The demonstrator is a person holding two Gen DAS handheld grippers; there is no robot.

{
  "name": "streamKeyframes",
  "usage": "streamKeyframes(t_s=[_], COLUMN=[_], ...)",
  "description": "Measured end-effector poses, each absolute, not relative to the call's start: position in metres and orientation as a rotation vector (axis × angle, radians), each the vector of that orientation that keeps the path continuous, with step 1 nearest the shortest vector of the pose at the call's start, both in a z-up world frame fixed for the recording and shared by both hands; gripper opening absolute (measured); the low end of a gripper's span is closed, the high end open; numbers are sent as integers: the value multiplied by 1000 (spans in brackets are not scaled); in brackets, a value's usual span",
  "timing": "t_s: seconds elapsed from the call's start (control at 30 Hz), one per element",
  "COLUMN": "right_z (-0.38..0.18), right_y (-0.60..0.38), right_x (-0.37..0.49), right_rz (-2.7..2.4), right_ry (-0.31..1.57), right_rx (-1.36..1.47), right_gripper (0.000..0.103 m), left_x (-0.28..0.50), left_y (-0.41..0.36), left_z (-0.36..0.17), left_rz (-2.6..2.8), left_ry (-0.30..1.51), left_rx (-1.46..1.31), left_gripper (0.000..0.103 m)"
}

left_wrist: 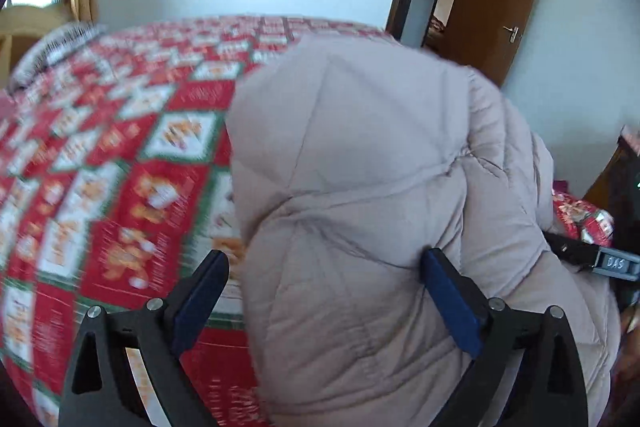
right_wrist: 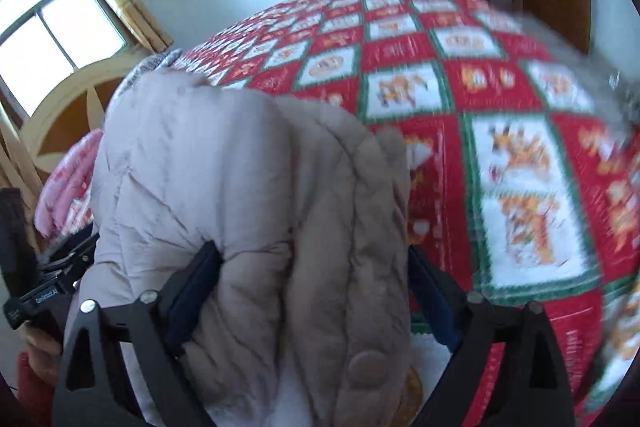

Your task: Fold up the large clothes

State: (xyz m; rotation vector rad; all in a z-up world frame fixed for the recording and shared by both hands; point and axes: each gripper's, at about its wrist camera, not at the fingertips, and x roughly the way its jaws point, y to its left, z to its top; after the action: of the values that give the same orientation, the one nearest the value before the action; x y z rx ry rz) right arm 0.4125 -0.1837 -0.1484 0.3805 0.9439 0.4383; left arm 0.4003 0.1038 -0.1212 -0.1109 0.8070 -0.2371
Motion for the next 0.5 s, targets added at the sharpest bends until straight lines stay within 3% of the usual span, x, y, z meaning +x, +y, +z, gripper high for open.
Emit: streamKeyframes(t_s=[0.13,0.17,0.2,0.33,0.5], right_z=[-151,-148,-145,-152,-156], right_y=[-181,-175,-167,-167,-164], right_x=[411,409,405,408,418], right_rz=[476,503,551,582,620], right_ry=[939,934,925,932,939], right_rx=[368,349,333,362,377], right_gripper=[94,83,81,83,93], left_x=[400,399,398,401,405], left_y=[92,89,89,103,102], left_z=[-127,-128,-130,-139,-144], left_rz=[-214,-204,-204,-253,-281], left_ry=[793,789,787,812,820], left_rx=[-42,-27,-22,-112,-144], left_gripper=[98,98,98,98,98])
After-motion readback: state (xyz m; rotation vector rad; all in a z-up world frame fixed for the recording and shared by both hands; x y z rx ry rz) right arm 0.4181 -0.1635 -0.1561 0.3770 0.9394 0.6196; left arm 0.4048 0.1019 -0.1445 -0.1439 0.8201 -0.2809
